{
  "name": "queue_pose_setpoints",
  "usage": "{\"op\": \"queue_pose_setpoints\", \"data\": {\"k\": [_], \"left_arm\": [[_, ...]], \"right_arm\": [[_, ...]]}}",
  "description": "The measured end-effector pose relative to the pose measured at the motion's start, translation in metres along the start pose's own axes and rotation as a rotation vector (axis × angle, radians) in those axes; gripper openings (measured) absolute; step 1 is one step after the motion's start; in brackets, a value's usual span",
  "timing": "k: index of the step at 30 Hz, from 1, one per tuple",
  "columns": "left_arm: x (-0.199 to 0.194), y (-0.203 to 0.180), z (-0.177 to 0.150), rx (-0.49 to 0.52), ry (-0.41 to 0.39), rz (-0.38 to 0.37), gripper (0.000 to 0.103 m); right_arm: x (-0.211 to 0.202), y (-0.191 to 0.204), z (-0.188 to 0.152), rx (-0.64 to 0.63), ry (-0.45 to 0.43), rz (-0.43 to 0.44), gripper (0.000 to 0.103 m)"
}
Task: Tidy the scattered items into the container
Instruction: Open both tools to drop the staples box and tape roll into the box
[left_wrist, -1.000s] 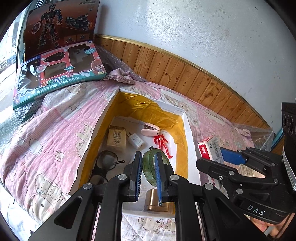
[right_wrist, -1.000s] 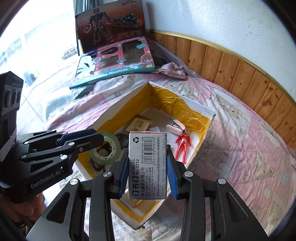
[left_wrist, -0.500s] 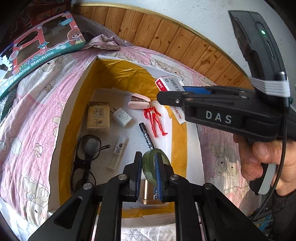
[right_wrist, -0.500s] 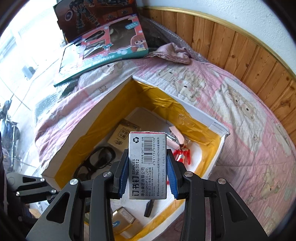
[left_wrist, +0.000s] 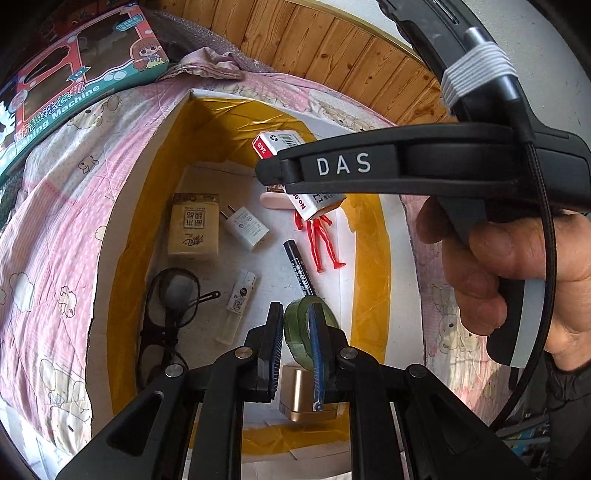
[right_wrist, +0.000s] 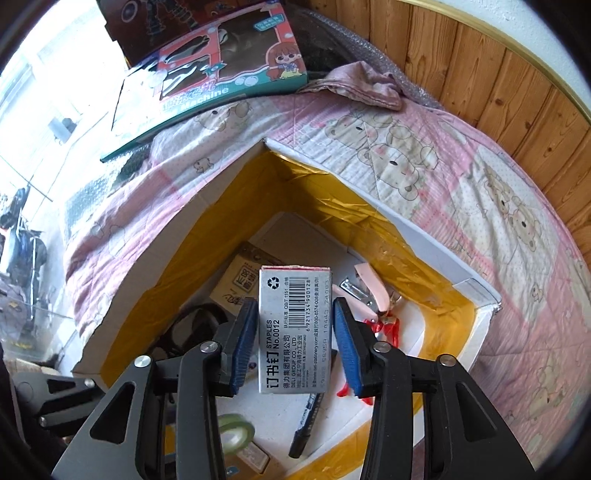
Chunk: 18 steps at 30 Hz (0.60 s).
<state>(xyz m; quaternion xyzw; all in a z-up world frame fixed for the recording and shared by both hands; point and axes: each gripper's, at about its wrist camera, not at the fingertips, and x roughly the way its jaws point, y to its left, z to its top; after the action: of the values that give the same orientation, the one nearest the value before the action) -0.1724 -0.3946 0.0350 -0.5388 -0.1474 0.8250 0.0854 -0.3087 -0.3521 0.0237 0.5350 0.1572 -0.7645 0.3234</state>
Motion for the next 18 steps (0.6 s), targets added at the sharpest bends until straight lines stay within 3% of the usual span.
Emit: {"op": "queue_pose_setpoints", "data": {"k": [2, 10, 14, 18], "left_arm": [[-0.008, 0.003, 0.0, -0.006, -0.048, 0.012, 0.039], [-0.051, 0.018, -0.006, -0.025, -0.147, 0.034, 0.039], [-0.075, 0.01, -0.019, 0.052, -0.212, 0.115, 0.046], [-0.094, -0.001, -0.034, 0.11, -0.264, 0.164, 0.05]], "right_arm": [[-0.003, -0.002, -0.005, -0.005, 0.004, -0.014, 0.058], [-0.049, 0.016, -0.039, -0.072, -0.071, -0.116, 0.058], [-0.068, 0.02, -0.07, -0.031, -0.071, -0.08, 0.058], [-0.085, 0.036, -0.101, -0.062, -0.067, -0.102, 0.058]]}}
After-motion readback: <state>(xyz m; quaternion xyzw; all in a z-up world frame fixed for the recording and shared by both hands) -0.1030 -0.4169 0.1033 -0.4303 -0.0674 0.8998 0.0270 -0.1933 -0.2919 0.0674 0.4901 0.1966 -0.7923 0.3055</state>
